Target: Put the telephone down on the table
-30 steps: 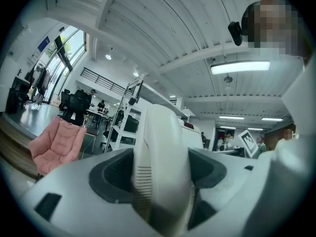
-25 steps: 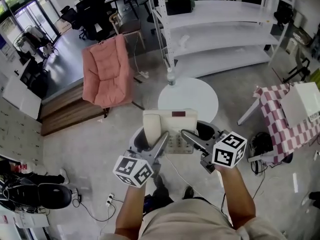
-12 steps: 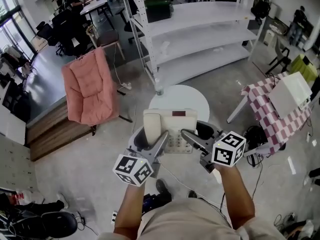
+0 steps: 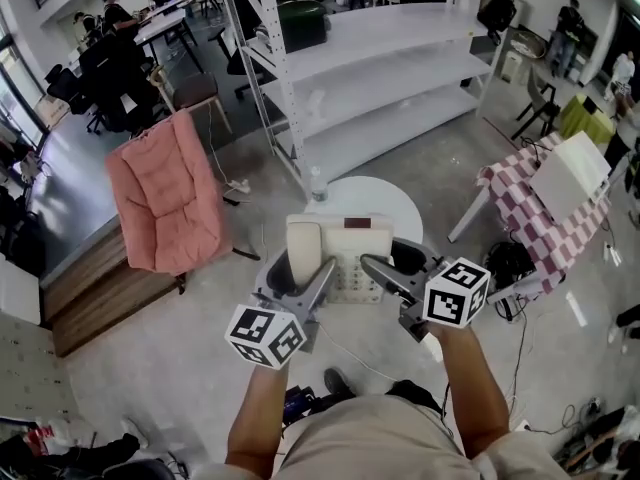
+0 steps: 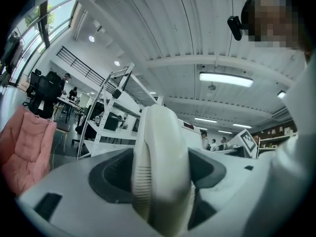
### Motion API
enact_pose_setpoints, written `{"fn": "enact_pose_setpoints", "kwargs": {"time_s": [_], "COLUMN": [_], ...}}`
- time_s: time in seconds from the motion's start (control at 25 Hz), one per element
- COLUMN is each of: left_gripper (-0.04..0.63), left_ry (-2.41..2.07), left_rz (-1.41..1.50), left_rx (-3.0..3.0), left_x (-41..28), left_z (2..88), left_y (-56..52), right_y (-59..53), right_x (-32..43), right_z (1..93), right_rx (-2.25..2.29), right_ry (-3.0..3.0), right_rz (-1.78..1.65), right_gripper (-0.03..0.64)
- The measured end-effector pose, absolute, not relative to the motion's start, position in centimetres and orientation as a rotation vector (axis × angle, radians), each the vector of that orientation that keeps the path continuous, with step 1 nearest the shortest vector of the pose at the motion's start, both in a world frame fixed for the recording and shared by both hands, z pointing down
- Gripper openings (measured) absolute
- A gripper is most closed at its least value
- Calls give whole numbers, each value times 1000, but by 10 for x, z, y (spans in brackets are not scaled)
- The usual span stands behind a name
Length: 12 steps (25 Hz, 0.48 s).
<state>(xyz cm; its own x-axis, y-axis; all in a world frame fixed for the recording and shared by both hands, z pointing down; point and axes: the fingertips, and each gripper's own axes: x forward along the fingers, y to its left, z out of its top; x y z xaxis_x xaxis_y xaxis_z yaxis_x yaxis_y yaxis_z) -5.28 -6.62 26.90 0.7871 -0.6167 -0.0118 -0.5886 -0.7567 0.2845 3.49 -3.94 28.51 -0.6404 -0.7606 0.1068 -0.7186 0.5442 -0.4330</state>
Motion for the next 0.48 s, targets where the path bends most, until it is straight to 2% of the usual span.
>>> {"fn": "enact_pose_setpoints", "kwargs": {"time_s": [0.48], "left_gripper": [322], "left_ry": [-915], "left_rz": [-170], "left_rx": [2699], "left_x": [-87], "left_z": [280], "left_y": [-106], "right_y": [-79], "right_x": [1], "right_z": [293], "right_rx": [-1304], "right_ry": [2695], "right_rz": [-697], "right_gripper": [213]}}
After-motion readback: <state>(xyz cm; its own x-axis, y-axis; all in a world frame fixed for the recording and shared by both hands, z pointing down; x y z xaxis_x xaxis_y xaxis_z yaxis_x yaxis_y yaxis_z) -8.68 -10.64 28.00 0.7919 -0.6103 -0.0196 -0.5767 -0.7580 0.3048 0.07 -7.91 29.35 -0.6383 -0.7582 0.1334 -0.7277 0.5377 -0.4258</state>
